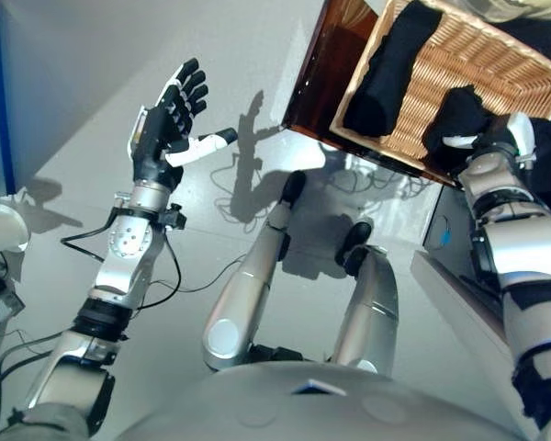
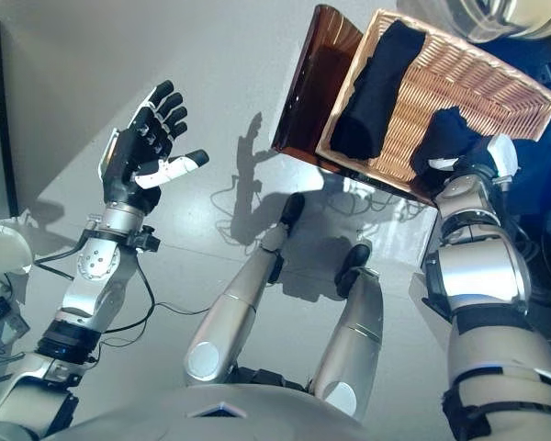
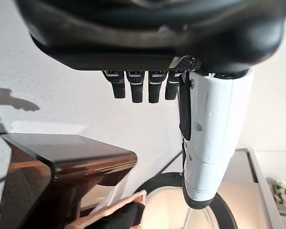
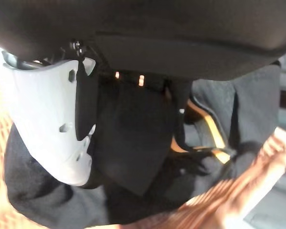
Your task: Pick up the clothes and place them into the washing machine
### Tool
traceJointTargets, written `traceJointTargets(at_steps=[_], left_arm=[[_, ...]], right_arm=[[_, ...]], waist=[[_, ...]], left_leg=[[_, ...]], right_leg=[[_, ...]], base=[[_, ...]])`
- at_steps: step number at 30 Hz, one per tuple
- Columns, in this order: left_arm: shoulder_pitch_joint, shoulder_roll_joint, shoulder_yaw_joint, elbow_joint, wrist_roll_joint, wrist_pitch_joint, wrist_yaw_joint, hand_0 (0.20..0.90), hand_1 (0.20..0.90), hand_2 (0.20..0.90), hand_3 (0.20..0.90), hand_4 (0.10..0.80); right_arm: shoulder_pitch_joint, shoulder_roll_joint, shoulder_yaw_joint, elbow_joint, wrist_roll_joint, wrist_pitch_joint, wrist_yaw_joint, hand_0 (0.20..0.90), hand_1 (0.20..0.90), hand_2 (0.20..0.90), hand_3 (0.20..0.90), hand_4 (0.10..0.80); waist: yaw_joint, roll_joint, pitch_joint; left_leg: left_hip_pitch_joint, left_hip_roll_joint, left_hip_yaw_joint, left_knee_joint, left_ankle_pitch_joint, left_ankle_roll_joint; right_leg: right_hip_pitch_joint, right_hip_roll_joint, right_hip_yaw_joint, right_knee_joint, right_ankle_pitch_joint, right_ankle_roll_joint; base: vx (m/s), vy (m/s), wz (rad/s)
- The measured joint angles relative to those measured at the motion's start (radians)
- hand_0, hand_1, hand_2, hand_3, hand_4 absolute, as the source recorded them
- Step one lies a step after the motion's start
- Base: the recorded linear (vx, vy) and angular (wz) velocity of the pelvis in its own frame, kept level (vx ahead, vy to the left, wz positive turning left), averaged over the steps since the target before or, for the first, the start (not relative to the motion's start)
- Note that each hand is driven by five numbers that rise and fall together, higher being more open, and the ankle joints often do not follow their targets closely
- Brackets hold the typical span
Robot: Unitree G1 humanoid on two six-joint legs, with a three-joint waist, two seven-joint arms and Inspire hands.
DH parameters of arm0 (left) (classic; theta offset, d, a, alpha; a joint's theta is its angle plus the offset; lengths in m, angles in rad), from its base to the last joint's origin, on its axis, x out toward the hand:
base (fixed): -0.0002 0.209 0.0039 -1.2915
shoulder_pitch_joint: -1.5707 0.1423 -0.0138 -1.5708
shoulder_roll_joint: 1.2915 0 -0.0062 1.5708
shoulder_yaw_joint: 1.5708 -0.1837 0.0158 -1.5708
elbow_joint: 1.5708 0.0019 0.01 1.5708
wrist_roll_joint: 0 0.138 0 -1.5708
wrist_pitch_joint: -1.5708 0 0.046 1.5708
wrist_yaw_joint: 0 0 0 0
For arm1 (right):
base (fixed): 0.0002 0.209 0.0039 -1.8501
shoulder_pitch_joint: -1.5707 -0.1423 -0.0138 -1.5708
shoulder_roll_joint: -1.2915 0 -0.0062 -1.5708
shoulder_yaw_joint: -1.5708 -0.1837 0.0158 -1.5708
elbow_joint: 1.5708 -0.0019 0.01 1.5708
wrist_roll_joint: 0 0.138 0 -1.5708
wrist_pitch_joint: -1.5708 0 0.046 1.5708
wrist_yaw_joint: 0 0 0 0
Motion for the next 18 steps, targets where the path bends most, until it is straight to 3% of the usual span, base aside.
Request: traceJointTargets(at_steps=[8,13,18], left_arm=[[0.068,-0.004,0.005,0.009,-0.021,-0.001,-0.022,0.9,0.9,0.9,0.9,0.8],[0.081,-0.002,0.006,0.014,-0.041,-0.004,-0.023,0.9,0.9,0.9,0.9,0.8],[0.143,-0.032,0.038,0.013,-0.048,-0.005,-0.018,0.9,0.9,0.9,0.9,0.8]], right_arm=[[0.128,0.077,-0.225,-0.102,0.421,-0.13,-0.04,0.2,0.2,0.2,0.2,0.3],[0.207,0.137,-0.296,-0.147,0.653,-0.221,-0.039,0.2,0.2,0.2,0.2,0.3],[0.376,0.274,-0.315,-0.451,0.788,-0.338,-0.039,0.2,0.2,0.2,0.2,0.3]], waist=[[-0.042,0.033,-0.025],[-0.06,0.04,-0.029],[-0.111,0.068,-0.043]], left_leg=[[0.092,0.002,0.051,-0.051,0.004,0.027],[0.192,0.003,0.079,-0.109,-0.001,0.026],[0.203,0.005,0.109,-0.122,0.001,0.033]], right_leg=[[0.064,0.01,0.067,-0.074,0.031,0.029],[0.135,0.017,0.104,-0.117,0.04,0.043],[0.131,0.023,0.135,-0.135,0.055,0.051]], base=[[0.0,0.088,-0.25],[0.005,0.041,-0.26],[-0.004,0.037,-0.17]])
